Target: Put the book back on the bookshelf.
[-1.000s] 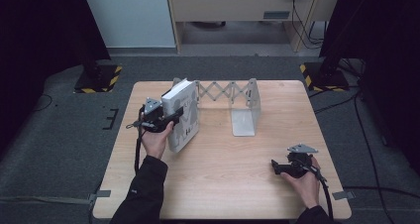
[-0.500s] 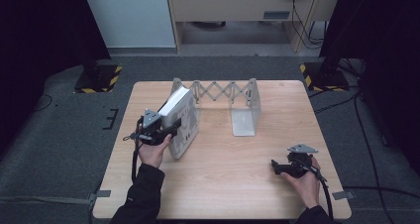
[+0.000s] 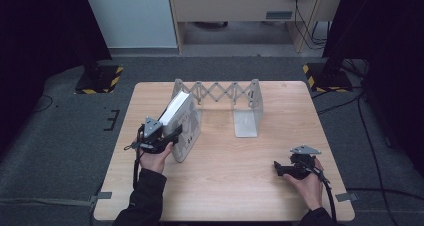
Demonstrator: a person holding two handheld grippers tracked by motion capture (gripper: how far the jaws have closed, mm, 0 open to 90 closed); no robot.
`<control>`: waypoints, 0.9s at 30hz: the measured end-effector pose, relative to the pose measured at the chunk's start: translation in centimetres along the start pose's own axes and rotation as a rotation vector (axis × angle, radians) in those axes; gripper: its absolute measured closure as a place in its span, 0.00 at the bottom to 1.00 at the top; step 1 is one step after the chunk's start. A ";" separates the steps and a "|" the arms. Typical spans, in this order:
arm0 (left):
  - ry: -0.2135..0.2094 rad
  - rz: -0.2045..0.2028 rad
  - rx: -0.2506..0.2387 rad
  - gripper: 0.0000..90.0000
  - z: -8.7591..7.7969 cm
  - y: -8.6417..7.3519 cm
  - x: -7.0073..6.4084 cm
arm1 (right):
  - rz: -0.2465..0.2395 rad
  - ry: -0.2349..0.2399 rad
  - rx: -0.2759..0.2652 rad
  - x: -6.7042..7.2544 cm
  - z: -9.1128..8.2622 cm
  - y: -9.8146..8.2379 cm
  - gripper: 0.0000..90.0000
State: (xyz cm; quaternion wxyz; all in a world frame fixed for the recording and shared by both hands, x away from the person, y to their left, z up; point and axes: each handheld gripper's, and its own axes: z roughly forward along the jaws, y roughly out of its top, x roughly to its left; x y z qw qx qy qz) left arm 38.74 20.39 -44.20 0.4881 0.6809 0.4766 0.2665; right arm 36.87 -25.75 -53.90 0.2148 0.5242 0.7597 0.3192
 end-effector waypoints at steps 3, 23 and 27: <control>0.002 0.008 -0.001 0.57 0.2 0.0 -0.2 | 0.000 0.000 0.000 0.0 0.0 0.0 0.04; 0.017 0.001 -0.022 0.58 1.0 0.2 0.0 | -0.004 0.001 0.000 0.1 0.1 0.1 0.04; 0.020 0.000 -0.020 0.58 0.9 0.4 0.1 | -0.004 -0.001 -0.002 0.1 0.1 0.1 0.04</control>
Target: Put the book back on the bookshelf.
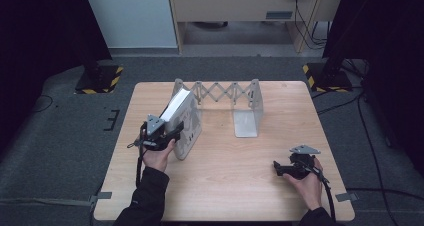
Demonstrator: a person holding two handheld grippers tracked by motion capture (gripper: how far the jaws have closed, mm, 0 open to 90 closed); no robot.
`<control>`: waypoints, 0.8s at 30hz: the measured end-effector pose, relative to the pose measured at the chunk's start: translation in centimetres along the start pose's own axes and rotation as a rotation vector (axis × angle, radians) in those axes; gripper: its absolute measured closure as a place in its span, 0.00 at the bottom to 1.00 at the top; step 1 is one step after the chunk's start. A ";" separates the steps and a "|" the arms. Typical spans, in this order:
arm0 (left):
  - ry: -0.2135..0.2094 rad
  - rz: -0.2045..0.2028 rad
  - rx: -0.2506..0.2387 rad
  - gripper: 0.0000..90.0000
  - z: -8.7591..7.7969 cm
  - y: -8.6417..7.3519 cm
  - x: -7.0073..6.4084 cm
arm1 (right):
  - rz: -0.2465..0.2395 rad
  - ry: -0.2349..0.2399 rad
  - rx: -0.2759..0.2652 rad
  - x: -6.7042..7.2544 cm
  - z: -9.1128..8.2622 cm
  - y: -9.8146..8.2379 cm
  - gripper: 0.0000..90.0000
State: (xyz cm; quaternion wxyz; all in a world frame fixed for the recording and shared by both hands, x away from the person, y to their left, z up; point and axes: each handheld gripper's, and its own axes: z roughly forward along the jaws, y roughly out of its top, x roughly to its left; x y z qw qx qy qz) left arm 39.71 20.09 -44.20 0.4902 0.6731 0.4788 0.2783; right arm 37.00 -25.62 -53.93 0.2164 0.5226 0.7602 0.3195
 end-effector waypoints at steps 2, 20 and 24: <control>0.012 0.004 -0.003 0.58 -0.1 0.1 0.2 | 0.000 0.001 0.000 0.0 0.0 0.0 0.04; 0.041 -0.002 -0.026 0.57 1.9 0.6 -0.3 | 0.006 0.002 0.003 0.1 0.1 0.1 0.04; 0.049 -0.003 -0.036 0.57 2.9 0.5 -0.5 | 0.006 0.002 0.003 0.1 0.1 0.1 0.04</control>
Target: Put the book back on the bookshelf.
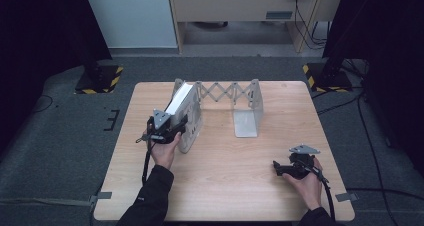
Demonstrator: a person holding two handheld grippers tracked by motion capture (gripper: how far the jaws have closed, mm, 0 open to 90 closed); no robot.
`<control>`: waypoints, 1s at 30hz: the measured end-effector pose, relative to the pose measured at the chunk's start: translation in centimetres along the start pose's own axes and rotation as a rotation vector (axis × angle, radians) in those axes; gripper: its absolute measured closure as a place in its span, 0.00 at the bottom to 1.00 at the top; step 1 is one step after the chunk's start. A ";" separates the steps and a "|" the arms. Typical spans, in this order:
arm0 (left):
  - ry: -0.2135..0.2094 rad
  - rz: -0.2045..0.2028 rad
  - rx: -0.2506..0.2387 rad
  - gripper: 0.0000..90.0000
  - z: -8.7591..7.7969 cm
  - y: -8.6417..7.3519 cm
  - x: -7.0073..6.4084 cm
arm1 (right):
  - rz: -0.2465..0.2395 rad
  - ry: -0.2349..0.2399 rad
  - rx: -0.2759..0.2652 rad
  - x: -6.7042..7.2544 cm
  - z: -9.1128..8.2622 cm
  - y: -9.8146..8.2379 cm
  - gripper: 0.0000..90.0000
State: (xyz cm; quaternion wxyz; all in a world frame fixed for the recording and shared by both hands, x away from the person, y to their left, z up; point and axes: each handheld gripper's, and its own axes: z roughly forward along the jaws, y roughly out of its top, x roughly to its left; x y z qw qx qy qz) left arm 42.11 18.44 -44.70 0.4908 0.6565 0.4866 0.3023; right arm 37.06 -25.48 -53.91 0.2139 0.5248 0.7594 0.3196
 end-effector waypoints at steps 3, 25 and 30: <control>0.003 -0.001 -0.008 0.57 0.3 0.0 0.0 | 0.001 0.000 0.000 0.0 0.0 0.0 0.04; -0.066 -0.008 0.051 0.45 -0.6 -2.8 0.6 | 0.001 0.000 0.000 0.0 0.0 0.0 0.04; -0.080 0.001 0.101 0.54 -0.7 -3.9 0.8 | 0.000 0.001 0.001 0.0 0.0 0.0 0.04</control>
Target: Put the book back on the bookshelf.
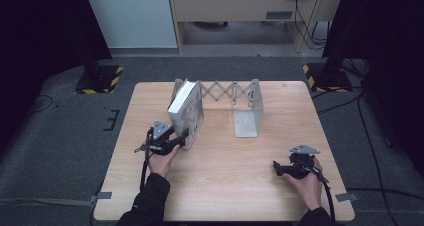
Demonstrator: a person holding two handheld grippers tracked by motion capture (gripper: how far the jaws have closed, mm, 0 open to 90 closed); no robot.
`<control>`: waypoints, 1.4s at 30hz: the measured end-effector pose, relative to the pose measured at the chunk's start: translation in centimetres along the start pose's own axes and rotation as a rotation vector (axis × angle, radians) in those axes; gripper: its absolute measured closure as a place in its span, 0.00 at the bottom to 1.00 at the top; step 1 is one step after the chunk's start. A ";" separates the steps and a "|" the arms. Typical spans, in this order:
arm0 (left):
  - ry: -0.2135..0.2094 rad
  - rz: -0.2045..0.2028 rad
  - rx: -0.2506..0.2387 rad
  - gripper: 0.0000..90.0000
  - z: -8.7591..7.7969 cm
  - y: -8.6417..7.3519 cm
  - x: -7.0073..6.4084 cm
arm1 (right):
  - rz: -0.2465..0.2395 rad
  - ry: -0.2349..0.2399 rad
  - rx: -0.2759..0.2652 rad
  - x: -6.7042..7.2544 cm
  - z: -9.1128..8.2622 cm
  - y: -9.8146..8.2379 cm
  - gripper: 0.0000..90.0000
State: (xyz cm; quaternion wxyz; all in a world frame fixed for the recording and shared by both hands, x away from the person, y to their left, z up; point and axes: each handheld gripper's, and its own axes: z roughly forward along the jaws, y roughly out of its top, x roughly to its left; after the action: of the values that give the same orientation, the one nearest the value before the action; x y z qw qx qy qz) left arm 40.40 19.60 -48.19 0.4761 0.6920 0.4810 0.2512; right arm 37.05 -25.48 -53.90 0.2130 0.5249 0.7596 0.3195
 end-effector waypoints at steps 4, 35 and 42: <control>-0.005 -0.024 -0.028 0.55 0.0 -0.4 0.0 | 0.000 -0.002 -0.001 0.0 0.0 0.0 0.04; -0.027 -0.024 -0.001 0.48 1.6 0.1 -2.0 | -0.012 0.003 -0.002 0.1 0.1 0.1 0.04; -0.025 0.001 0.018 0.47 2.4 0.7 -2.2 | -0.013 0.004 0.000 0.1 0.1 0.1 0.04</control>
State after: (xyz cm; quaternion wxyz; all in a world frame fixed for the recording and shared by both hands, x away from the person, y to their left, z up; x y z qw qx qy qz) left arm 41.75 16.59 -48.36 0.4754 0.6997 0.4769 0.2386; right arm 37.12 -25.40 -53.89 0.2135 0.5194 0.7634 0.3192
